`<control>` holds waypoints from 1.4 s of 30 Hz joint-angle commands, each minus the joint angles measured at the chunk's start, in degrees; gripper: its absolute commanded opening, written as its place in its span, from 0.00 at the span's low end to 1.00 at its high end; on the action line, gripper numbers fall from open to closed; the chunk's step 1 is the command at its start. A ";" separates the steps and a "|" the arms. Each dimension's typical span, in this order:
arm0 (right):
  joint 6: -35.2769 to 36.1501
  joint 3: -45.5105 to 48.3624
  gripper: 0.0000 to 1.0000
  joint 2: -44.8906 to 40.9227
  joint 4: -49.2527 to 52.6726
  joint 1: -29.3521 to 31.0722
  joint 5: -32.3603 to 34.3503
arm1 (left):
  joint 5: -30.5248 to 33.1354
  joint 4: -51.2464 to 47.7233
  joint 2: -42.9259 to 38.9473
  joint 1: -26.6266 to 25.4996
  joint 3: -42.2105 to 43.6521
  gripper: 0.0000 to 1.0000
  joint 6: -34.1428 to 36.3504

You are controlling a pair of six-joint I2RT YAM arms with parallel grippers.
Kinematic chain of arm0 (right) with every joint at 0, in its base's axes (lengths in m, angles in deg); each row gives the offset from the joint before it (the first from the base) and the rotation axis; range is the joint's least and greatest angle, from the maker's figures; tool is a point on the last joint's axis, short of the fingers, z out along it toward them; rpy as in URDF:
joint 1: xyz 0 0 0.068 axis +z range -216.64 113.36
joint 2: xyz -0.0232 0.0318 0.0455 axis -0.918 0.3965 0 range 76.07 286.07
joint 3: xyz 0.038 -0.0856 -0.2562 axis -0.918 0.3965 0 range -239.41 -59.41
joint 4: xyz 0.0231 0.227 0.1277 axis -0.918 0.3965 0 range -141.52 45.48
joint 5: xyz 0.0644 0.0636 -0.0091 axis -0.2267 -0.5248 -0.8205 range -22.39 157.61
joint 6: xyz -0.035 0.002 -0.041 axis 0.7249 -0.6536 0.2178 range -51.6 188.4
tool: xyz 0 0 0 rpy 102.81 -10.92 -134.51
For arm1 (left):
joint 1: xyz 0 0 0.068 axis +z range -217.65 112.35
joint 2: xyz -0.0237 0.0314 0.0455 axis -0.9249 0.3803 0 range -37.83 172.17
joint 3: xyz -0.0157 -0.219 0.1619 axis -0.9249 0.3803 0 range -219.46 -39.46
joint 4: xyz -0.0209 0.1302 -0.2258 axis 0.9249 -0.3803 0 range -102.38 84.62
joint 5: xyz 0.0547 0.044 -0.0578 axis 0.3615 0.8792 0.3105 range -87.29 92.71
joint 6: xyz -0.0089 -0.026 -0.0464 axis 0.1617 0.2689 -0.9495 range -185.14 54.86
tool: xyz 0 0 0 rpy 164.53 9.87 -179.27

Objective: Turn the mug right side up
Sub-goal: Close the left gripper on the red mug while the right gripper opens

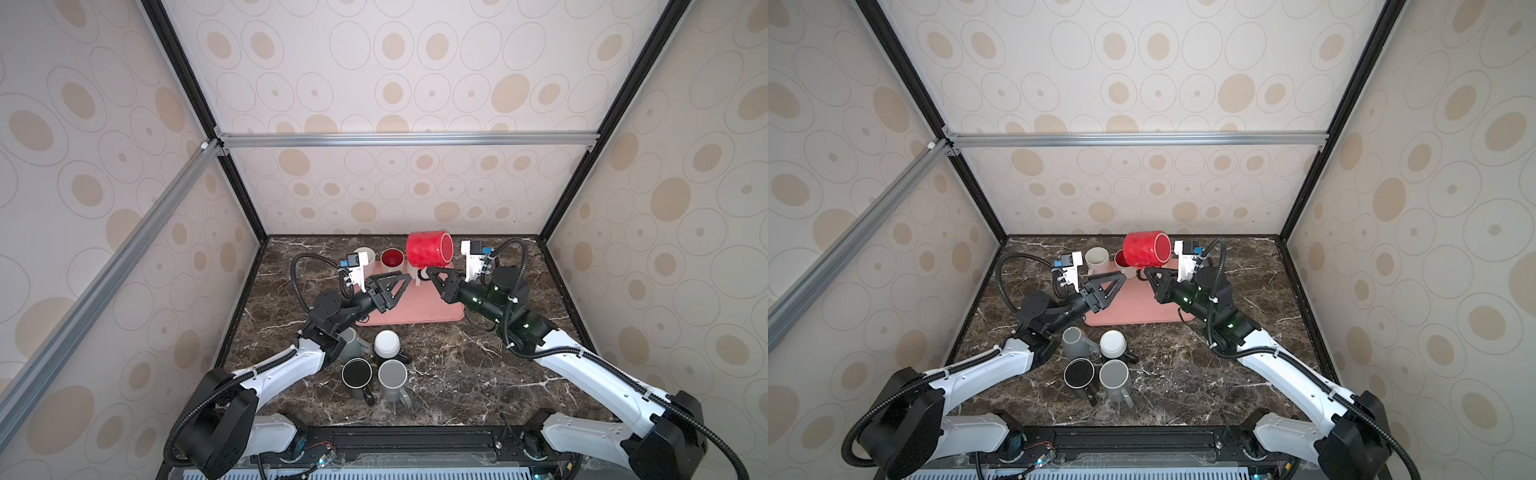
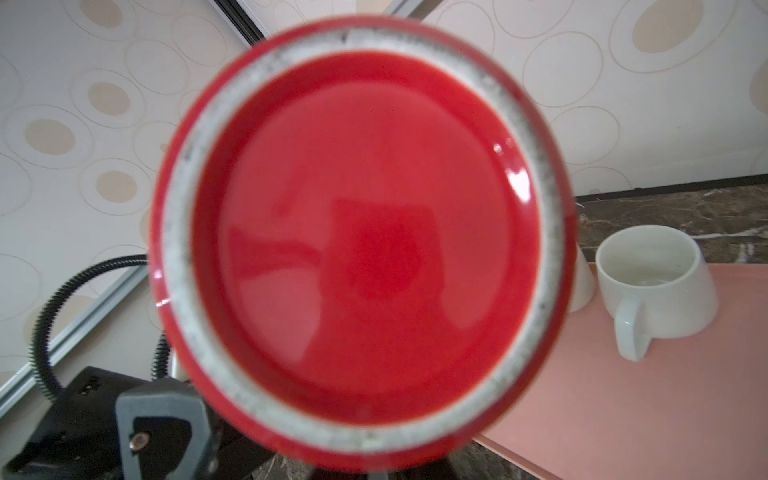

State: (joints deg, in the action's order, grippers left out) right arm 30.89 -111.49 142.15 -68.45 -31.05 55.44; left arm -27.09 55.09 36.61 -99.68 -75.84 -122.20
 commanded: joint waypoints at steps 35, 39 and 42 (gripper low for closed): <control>-9.52 -1.18 0.00 3.80 -17.32 1.14 -13.95 | -3.78 19.56 6.89 -0.12 -2.90 0.07 -10.81; -8.20 -0.66 0.08 2.35 -14.69 1.20 -11.93 | -2.92 15.67 5.94 -0.10 -3.29 0.00 -9.19; -6.85 0.45 0.23 0.40 -12.19 1.16 -8.76 | -1.60 10.43 4.31 -0.30 -3.82 0.00 -6.56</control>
State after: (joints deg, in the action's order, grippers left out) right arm 22.32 -111.62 146.24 -78.61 -30.54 44.21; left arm -30.17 69.56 43.21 -99.77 -76.56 -132.78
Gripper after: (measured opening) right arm 0.222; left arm 0.157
